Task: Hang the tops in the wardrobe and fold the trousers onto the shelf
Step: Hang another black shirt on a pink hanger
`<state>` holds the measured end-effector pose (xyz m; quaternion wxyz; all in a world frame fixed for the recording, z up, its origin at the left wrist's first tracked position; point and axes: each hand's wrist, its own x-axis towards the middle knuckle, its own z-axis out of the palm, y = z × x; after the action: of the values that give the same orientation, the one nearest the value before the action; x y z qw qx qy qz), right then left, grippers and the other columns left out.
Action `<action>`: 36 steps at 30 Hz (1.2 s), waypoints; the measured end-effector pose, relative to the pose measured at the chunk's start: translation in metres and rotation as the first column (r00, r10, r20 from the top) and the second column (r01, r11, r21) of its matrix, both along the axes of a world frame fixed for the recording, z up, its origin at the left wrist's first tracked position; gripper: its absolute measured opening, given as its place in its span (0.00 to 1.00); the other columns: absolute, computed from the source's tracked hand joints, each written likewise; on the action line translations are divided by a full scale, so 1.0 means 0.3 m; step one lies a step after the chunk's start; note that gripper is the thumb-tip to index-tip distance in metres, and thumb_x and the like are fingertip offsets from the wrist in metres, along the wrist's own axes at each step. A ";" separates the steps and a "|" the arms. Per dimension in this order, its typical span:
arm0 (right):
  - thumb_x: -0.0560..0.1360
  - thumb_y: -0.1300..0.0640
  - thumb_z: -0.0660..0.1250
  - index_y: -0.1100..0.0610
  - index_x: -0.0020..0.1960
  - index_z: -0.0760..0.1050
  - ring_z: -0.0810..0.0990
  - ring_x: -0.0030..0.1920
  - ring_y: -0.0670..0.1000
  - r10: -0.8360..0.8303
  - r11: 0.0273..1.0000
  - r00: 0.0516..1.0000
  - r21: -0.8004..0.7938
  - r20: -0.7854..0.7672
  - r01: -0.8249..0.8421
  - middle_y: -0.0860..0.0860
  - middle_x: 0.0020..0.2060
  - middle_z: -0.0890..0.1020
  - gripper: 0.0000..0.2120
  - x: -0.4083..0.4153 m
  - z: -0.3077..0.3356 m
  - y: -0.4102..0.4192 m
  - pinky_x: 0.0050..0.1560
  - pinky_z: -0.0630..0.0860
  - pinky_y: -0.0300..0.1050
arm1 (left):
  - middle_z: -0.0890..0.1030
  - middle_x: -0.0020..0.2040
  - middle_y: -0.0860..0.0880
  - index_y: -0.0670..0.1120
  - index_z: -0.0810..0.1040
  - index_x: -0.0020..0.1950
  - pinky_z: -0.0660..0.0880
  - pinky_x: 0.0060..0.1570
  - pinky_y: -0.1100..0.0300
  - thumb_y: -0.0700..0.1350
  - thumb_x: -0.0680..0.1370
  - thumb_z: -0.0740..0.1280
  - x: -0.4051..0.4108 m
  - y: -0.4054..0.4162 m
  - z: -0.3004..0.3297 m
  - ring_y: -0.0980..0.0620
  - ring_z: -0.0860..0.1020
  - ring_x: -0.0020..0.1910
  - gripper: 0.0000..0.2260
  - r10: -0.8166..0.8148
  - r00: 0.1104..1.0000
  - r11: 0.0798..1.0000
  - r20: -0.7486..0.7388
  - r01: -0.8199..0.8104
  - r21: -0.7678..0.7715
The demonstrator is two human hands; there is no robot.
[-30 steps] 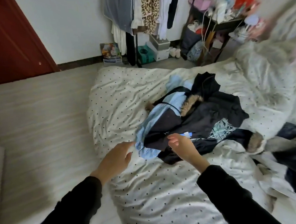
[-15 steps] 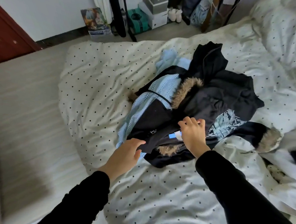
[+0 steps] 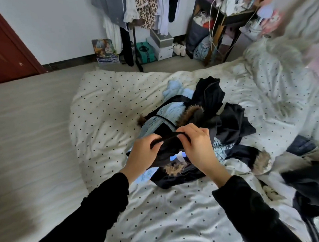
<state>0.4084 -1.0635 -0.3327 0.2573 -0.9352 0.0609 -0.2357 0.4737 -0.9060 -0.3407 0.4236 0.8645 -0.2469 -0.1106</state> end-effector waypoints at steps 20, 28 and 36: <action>0.68 0.70 0.65 0.56 0.47 0.83 0.79 0.52 0.57 0.348 0.934 0.937 -0.079 -0.024 -0.349 0.54 0.48 0.83 0.14 0.144 0.736 1.001 0.56 0.74 0.51 | 0.82 0.34 0.48 0.43 0.82 0.45 0.68 0.38 0.67 0.40 0.77 0.67 -0.187 1.325 0.670 0.50 0.79 0.36 0.05 0.470 0.824 0.860 0.317 -0.509 0.047; 0.71 0.63 0.65 0.53 0.48 0.82 0.79 0.53 0.53 0.627 0.641 0.630 -0.157 -0.457 -0.752 0.49 0.48 0.83 0.10 -0.049 0.674 1.654 0.54 0.73 0.43 | 0.79 0.37 0.53 0.44 0.83 0.48 0.65 0.38 0.74 0.40 0.77 0.65 -0.617 1.941 0.478 0.54 0.74 0.37 0.06 0.680 0.708 0.678 0.192 -0.706 0.203; 0.73 0.62 0.63 0.54 0.48 0.82 0.79 0.46 0.48 0.790 0.345 0.334 -0.078 -0.515 -0.935 0.47 0.42 0.83 0.10 -0.320 0.651 2.232 0.39 0.69 0.34 | 0.80 0.44 0.49 0.42 0.82 0.51 0.64 0.43 0.67 0.38 0.77 0.66 -1.082 2.381 0.395 0.51 0.75 0.45 0.06 0.886 0.443 0.400 0.139 -0.880 0.255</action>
<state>0.3123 -0.3938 -0.1373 0.1482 -0.8712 -0.4508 0.1259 0.1492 -0.1917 -0.2223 0.2886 0.9145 0.2698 0.0869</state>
